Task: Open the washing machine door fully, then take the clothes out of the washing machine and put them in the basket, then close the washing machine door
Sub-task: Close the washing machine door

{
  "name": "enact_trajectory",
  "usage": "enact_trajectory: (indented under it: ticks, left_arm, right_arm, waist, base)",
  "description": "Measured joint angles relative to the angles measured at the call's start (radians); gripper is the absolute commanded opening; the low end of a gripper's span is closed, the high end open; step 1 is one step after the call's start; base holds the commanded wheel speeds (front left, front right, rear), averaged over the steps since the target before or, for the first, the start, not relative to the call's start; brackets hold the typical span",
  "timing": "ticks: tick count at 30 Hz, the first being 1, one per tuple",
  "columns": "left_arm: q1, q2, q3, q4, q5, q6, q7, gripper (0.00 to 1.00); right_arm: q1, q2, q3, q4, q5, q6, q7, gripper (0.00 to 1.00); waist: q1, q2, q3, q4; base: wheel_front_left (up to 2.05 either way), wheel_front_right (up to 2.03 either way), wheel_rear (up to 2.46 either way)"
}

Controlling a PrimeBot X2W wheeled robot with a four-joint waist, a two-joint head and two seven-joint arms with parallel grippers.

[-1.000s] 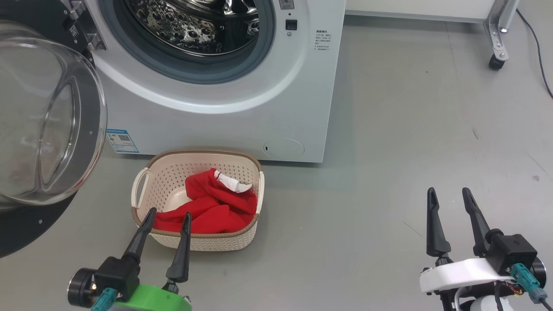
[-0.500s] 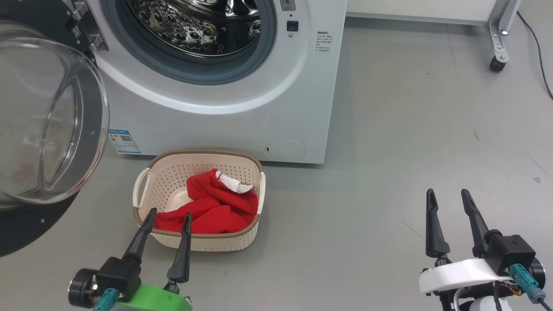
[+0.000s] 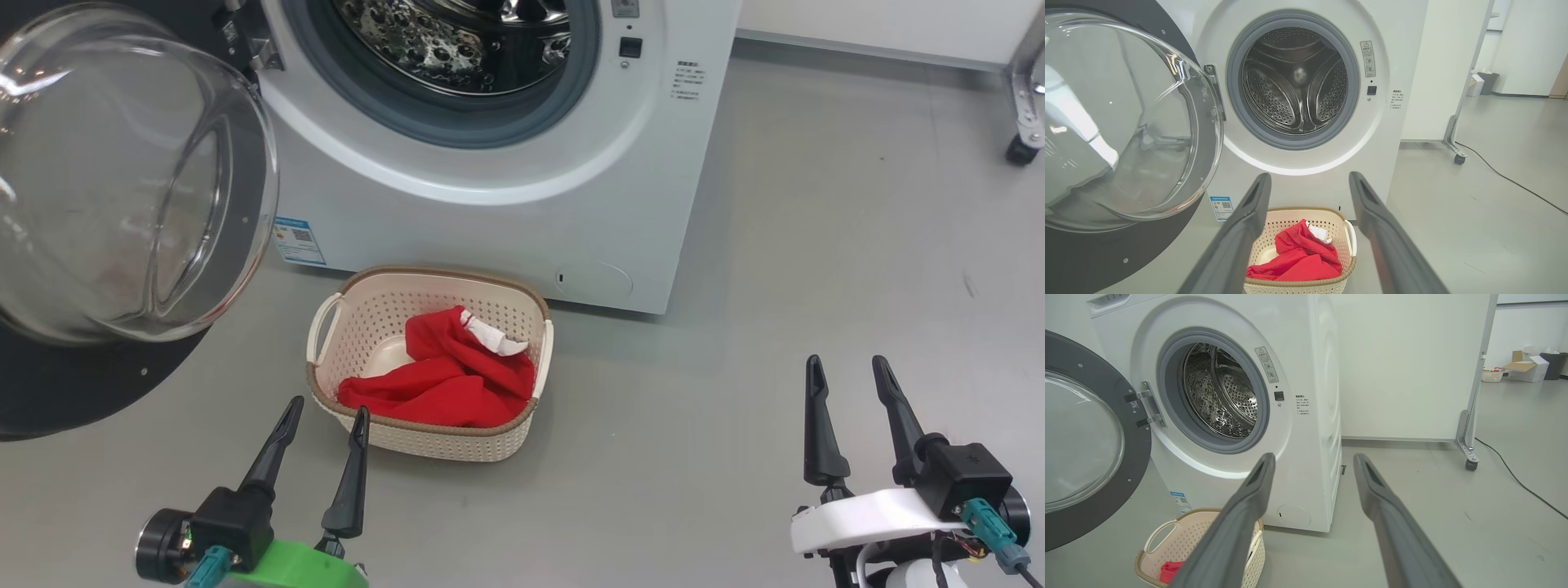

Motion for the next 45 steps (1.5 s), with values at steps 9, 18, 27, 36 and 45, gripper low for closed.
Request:
enact_trajectory:
  ticks: [9,18,27,36,45]
  left_arm:
    - [0.0,0.0,0.0,0.002,-0.002,0.005,0.0,1.0]
    - [0.0,0.0,0.015,0.004,-0.002,0.022,0.0,1.0]
    - [0.0,0.0,0.037,0.003,-0.002,0.031,0.0,1.0]
    - [0.008,0.002,0.066,-0.012,-0.002,0.04,0.0,1.0]
    - [0.02,0.002,0.071,-0.02,-0.001,0.04,0.0,1.0]
  right_arm:
    - [0.0,0.0,0.016,0.0,0.0,0.005,0.0,1.0]
    - [0.0,0.0,0.03,0.004,0.001,0.012,0.0,1.0]
    - [0.0,0.0,0.044,0.006,0.01,0.011,0.0,1.0]
    - [0.0,0.0,0.076,0.02,0.012,0.012,0.0,1.0]
    - [-0.001,0.0,0.081,0.026,0.022,0.011,0.0,1.0]
  waist:
    - [0.0,0.0,0.001,0.107]
    - [0.0,0.0,-0.008,0.239]
    - [0.0,0.0,-0.02,0.34]
    - [0.0,0.0,-0.025,0.374]
    - [0.0,0.0,-0.025,0.375]
  base:
    - [0.0,0.0,0.0]
    - [0.0,0.0,0.0]
    - [0.0,0.0,0.0]
    - [0.0,0.0,0.0]
    - [0.0,0.0,0.0]
